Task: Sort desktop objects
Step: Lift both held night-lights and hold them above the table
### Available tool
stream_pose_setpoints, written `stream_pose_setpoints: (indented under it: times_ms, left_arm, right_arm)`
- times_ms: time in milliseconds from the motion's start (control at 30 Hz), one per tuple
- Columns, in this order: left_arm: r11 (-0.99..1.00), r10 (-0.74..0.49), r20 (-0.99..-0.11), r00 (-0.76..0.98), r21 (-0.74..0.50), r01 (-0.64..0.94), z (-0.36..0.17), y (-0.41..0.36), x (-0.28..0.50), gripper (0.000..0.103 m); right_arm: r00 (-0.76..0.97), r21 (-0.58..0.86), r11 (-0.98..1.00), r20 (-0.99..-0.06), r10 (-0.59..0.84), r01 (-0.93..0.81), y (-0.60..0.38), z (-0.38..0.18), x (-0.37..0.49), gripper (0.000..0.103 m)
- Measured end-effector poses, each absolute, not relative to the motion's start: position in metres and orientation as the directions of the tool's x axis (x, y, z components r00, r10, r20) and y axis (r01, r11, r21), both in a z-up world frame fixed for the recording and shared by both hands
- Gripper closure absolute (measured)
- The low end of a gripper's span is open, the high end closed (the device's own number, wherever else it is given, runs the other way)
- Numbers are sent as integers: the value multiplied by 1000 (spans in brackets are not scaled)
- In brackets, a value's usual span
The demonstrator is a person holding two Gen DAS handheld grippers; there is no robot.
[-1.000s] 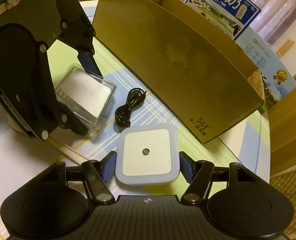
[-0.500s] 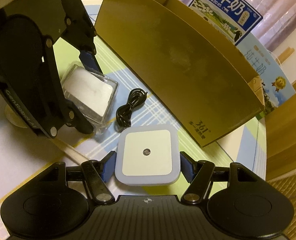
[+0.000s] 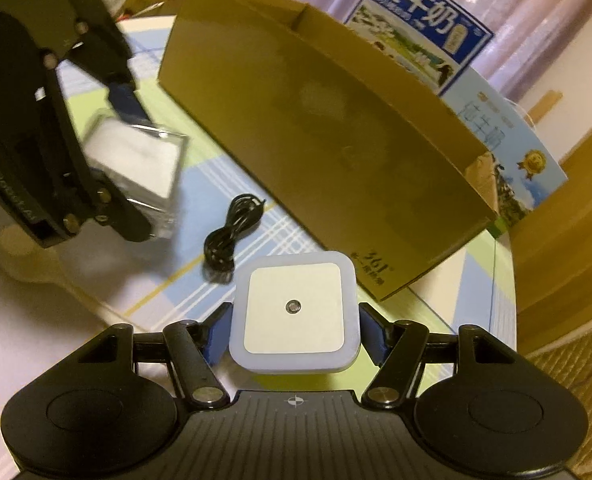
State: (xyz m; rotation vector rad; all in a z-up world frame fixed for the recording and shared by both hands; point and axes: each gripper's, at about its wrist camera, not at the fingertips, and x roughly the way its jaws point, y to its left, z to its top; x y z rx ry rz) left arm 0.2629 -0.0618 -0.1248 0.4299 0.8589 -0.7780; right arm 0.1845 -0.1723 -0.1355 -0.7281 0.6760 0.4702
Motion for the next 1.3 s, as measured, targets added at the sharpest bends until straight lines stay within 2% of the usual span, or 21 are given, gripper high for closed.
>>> stream_pose_setpoints:
  times_ms: [200,667,1033,1300]
  left_arm:
    - [669,-430,-788,440,48,741,-109,-56,252,39]
    - [734,-393,-777,491,57,677,-67,-37,221,39]
    - [783,-365,-773,519,47,621,-44,-20,191,39]
    - [813,-343,-773,533,40,581,-38,-14,172,39]
  right_arm:
    - [693,-401,711,-701,168,-578,-176,-126,185,40]
    - [693,-261,813,-686,223,-520,-177,-59,170,40]
    - [687,-188,845,-681,255,-500,-180,-34,146,40]
    - [663,-75,885,-693,285,-459,-195,-23,136,40]
